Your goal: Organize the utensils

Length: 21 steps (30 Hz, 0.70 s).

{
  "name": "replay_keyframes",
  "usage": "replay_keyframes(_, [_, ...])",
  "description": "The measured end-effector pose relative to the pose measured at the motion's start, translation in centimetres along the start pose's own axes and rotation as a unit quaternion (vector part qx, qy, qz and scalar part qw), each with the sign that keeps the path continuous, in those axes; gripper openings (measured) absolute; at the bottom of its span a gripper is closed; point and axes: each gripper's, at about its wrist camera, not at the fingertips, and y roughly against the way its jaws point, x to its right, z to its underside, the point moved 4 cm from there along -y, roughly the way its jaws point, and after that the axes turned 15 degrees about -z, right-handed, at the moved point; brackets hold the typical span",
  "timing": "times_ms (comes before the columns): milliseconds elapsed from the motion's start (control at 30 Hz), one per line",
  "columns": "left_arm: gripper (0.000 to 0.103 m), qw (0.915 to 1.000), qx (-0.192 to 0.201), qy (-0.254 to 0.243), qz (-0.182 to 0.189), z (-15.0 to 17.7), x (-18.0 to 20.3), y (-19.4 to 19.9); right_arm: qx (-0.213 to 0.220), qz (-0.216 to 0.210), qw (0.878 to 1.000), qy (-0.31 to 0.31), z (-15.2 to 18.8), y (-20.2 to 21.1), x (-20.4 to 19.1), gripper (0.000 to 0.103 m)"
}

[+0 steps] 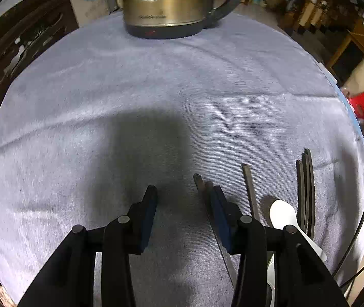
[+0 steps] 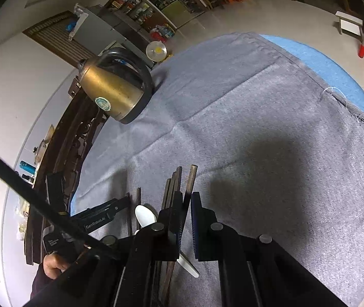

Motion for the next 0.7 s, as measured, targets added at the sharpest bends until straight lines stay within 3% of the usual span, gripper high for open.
replay_keyframes(133, [0.043,0.9997,0.001,-0.007,-0.025,-0.5,1.2,-0.2,-0.007,-0.001,1.0,0.001,0.1,-0.3,-0.2,0.007])
replay_keyframes(167, [0.032,0.9995,0.009,-0.008,-0.029,-0.5,1.6,-0.2,-0.009,-0.002,1.0,-0.001,0.1,-0.4,-0.3,0.007])
replay_keyframes(200, [0.014,0.9995,0.015,-0.011,-0.026,-0.6,2.0,-0.2,-0.011,-0.005,1.0,0.001,0.1,-0.5,-0.6,0.007])
replay_keyframes(233, [0.01,0.9995,0.017,-0.012,-0.023,-0.5,2.2,-0.1,-0.012,-0.006,1.0,0.004,0.2,-0.5,-0.9,0.007])
replay_keyframes(367, [0.005,0.9998,0.016,0.015,0.002,0.7,1.0,0.6,-0.007,-0.011,0.999,0.035,0.3,0.6,-3.4,0.007])
replay_keyframes(533, [0.005,0.9961,0.071,0.043,0.028,3.0,-1.6,5.7,0.02,-0.008,0.997,0.072,1.0,3.5,-6.6,0.006])
replay_keyframes(700, [0.005,0.9864,0.144,0.063,0.048,4.2,-3.1,11.6,0.056,-0.002,0.992,0.115,3.3,6.8,-10.5,0.006])
